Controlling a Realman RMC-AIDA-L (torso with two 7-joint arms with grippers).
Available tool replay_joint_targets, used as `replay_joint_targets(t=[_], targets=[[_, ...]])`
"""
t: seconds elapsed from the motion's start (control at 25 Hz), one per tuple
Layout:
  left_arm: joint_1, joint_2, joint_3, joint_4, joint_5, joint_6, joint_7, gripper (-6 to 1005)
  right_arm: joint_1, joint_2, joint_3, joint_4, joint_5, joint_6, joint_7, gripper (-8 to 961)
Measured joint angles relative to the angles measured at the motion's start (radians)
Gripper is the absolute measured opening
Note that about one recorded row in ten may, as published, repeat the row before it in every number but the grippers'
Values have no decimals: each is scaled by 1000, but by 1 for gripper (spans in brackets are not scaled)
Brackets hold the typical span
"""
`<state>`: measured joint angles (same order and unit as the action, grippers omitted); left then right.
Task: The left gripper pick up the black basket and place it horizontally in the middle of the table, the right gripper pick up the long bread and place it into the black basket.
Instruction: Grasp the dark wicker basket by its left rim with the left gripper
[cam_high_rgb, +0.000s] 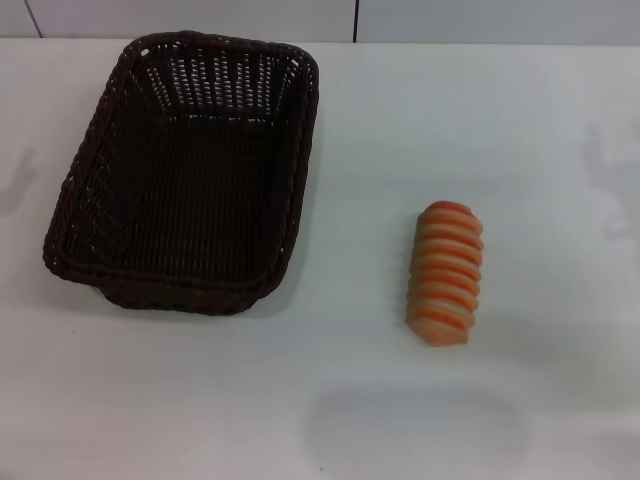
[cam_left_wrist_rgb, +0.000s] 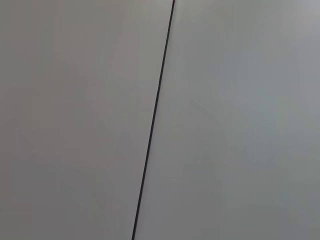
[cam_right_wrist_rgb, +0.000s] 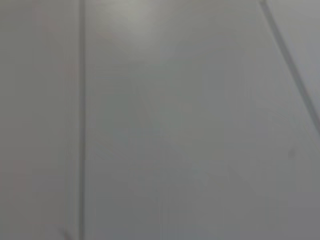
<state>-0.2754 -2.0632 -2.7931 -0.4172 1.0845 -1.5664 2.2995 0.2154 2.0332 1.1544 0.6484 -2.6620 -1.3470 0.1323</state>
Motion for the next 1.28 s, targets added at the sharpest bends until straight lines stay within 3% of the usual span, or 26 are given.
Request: replay_joint_targets(t=[0.84,0.96,1.0,1.08,1.12,1.2,1.24,1.28], targets=[[-5,0,21,24,0,-5,-14,824,31,-8,32,-54,-68,7,16,593],[26,3,174,-131,0,81,-252,824,24,-8,50,-50,-69,7,17,593],[26,3,174,-131,0,81,-252,824,24,-8,50,-50,-69,7,17,593],[64,4,305,-318,18,241,-516,825,23,-8,51,-50,-69,7,18,593],[64,4,305,-318,18,241,-516,825,23,-8,51,-50,-69,7,18,593],[83,4,357,-436,69,319,-667,825,23,-8,52,-50,-69,7,18,592],[93,5,387,-554,167,380,-826,825,23,-8,53,-50,-69,7,18,592],[93,5,392,-587,203,392,-867,825,23,-8,54,-50,-69,7,18,592]])
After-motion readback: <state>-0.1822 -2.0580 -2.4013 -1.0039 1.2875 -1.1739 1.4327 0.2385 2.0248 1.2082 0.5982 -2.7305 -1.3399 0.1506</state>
